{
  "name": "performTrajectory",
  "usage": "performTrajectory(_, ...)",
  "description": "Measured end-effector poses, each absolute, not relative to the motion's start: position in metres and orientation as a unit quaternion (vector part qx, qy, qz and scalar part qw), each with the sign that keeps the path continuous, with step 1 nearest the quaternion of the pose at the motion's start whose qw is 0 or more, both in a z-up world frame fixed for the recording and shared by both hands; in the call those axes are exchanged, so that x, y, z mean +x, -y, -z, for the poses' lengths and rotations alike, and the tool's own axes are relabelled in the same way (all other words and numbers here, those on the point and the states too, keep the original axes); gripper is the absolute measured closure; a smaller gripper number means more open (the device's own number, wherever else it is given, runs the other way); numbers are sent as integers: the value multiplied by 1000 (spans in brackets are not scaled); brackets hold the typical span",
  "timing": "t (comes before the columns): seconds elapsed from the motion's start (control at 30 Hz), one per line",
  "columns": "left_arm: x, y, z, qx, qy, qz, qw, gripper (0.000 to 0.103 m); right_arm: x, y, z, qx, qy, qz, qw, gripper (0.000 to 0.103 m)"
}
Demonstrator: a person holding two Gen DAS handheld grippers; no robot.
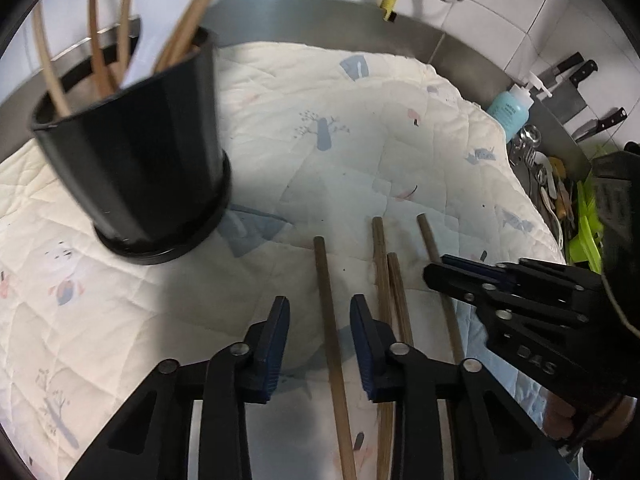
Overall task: Organize utensils
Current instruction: 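Move both open tools back over the remaining chopsticks on the cloth, then grasp a chopstick with the left tool while the right tool grasps another chopstick, then carry both chopsticks to the black holder and lower them inside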
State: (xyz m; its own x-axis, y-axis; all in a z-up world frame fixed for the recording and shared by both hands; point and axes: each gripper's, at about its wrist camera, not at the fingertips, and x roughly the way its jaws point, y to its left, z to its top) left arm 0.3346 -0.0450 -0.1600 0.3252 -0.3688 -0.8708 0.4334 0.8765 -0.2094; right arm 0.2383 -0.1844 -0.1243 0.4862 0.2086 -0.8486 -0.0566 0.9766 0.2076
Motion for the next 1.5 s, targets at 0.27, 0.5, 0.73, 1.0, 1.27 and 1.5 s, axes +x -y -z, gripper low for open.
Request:
performTrajectory(0.27,347,60,171,54,-528,252,809,82,229,192,109,84,-486,-77,867,90)
performTrajectory(0.5,348,69,171,81,-523,249,811,94,219,198,91,89,-468,-80,876,90)
performTrajectory(0.73,340,55,157,42,-505,246,826,95,209,201,74,91,-449,-92,884,90)
performTrajectory(1.0,313,23,95,6,-433,235,870,96,198,203,54,94,-425,-112,893,92)
performTrajectory(1.27,279,-16,30,-20,-365,215,906,96,192,199,44,83,-406,-132,900,92)
performTrajectory(1.5,261,-45,-15,-35,-321,196,926,96,188,195,28,77,-385,-147,908,93)
